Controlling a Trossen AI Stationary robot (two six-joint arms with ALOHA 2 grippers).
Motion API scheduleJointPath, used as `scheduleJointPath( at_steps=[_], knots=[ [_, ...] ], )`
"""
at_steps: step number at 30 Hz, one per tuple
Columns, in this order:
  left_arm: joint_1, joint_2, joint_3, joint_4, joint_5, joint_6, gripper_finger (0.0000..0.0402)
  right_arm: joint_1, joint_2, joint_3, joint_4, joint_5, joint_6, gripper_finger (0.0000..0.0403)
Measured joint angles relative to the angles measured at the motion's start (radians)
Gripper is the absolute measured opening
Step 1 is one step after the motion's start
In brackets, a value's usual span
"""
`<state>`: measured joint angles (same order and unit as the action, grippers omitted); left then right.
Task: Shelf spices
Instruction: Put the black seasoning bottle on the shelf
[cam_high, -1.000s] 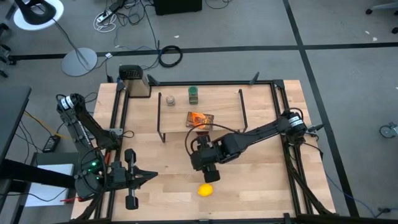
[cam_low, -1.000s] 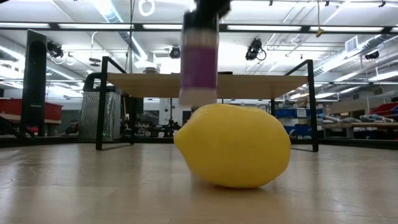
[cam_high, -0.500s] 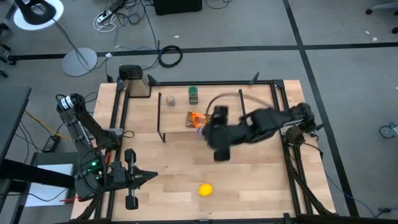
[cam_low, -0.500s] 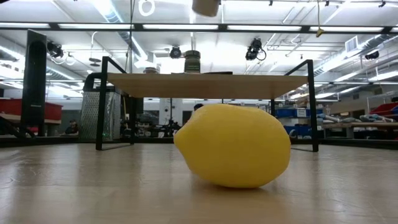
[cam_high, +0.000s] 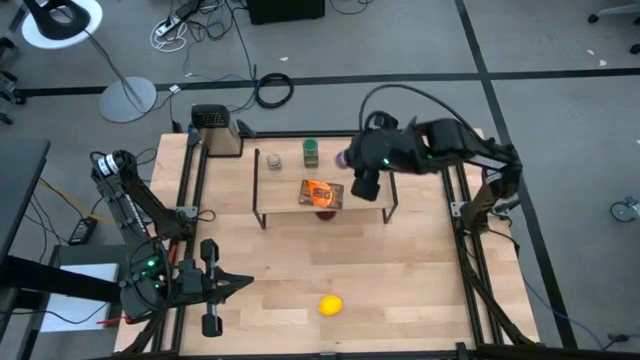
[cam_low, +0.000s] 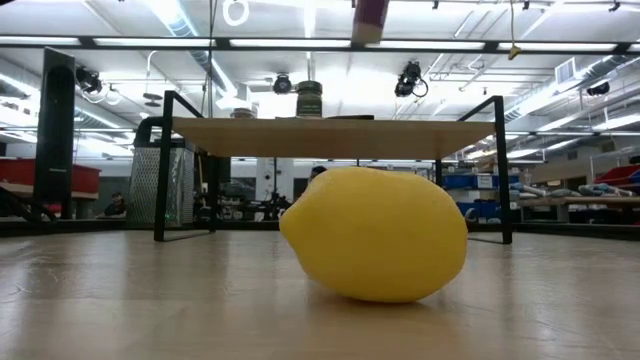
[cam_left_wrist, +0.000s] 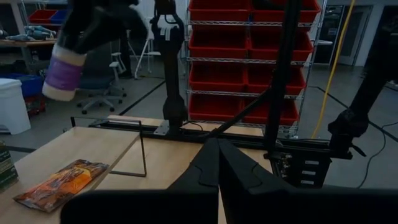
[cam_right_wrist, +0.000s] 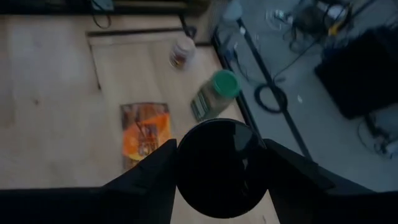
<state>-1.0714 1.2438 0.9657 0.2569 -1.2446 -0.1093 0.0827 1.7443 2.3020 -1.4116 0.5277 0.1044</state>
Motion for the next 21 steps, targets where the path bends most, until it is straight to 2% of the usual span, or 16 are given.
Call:
scheduleJointPath(
  at_steps=[12, 21],
  knots=[
    [0.000, 0.000, 0.000, -0.001, 0.000, 0.000, 0.0004, -0.267, 0.104, 0.000, 0.003, -0.191, -0.062, 0.0201],
    [0.000, 0.000, 0.000, -0.001, 0.000, 0.000, 0.0004, -0.402, 0.155, -0.002, -0.002, -0.303, -0.068, 0.0201]
  ],
)
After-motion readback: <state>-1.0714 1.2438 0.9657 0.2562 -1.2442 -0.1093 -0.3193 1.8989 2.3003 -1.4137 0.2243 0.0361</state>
